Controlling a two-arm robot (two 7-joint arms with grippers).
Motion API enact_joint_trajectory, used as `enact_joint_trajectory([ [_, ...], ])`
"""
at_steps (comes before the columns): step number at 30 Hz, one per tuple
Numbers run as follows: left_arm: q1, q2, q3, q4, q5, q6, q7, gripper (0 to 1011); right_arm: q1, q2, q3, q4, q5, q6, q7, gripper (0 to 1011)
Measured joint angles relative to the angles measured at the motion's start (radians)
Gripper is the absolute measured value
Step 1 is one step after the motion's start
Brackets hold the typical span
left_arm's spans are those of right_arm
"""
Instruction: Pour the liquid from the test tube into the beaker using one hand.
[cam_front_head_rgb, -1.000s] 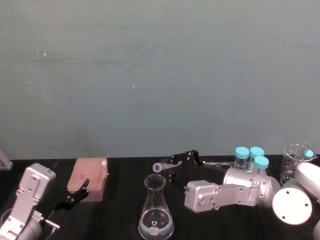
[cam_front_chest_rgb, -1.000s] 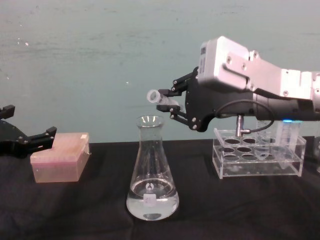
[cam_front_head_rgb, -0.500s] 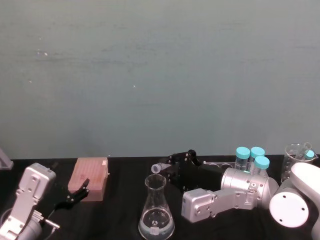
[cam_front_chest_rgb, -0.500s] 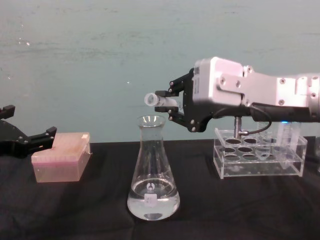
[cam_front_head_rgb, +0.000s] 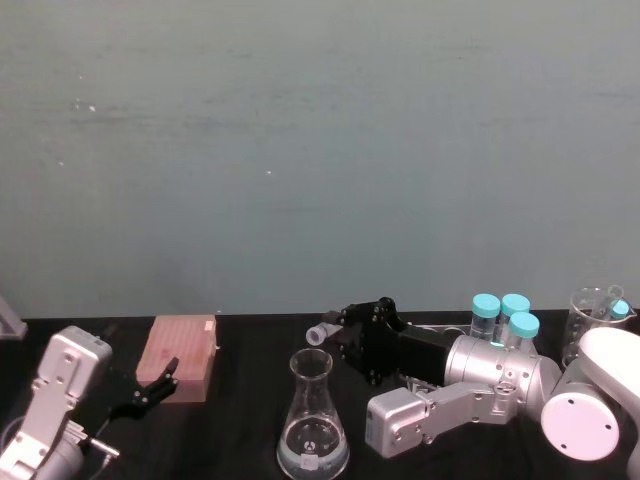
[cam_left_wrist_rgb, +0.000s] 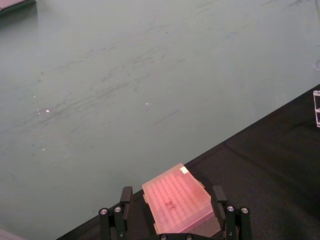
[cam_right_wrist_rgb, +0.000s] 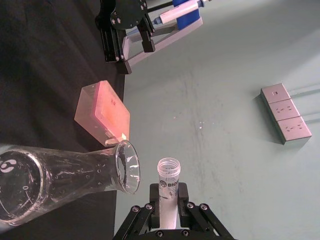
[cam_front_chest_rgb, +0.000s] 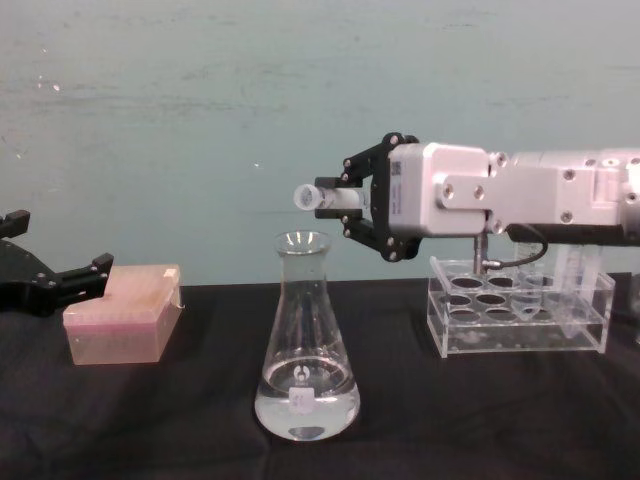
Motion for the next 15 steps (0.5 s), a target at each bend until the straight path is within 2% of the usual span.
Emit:
enact_joint_trajectory([
  [15, 0.000, 0.000, 0.000, 0.000, 0.000, 0.000, 0.000, 1000, 0.010, 0.017, -0.024, -0.001, -0.081, -0.016, -0.071, 207],
])
